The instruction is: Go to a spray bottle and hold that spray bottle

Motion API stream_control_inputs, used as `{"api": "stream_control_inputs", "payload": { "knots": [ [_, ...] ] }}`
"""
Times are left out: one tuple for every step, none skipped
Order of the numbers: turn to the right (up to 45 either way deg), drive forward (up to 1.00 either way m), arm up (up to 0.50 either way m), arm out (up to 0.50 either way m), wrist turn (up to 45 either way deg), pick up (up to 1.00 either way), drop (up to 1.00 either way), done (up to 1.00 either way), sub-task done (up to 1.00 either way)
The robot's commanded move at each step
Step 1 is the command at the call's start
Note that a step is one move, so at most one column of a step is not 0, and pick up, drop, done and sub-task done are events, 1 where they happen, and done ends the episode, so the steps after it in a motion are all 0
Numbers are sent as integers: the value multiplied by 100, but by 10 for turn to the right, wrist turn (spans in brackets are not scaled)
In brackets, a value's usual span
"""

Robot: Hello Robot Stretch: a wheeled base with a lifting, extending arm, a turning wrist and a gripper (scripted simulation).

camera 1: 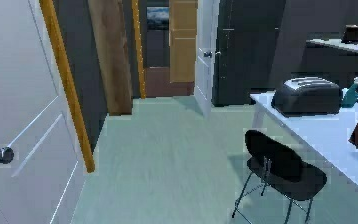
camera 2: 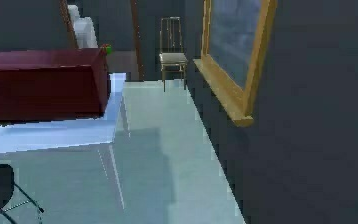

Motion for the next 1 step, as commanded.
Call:
{"api": "stream_control_inputs", "payload": {
  "knots": [
    [0, 100, 0, 0, 0, 0, 0, 0, 0]
  ]
}}
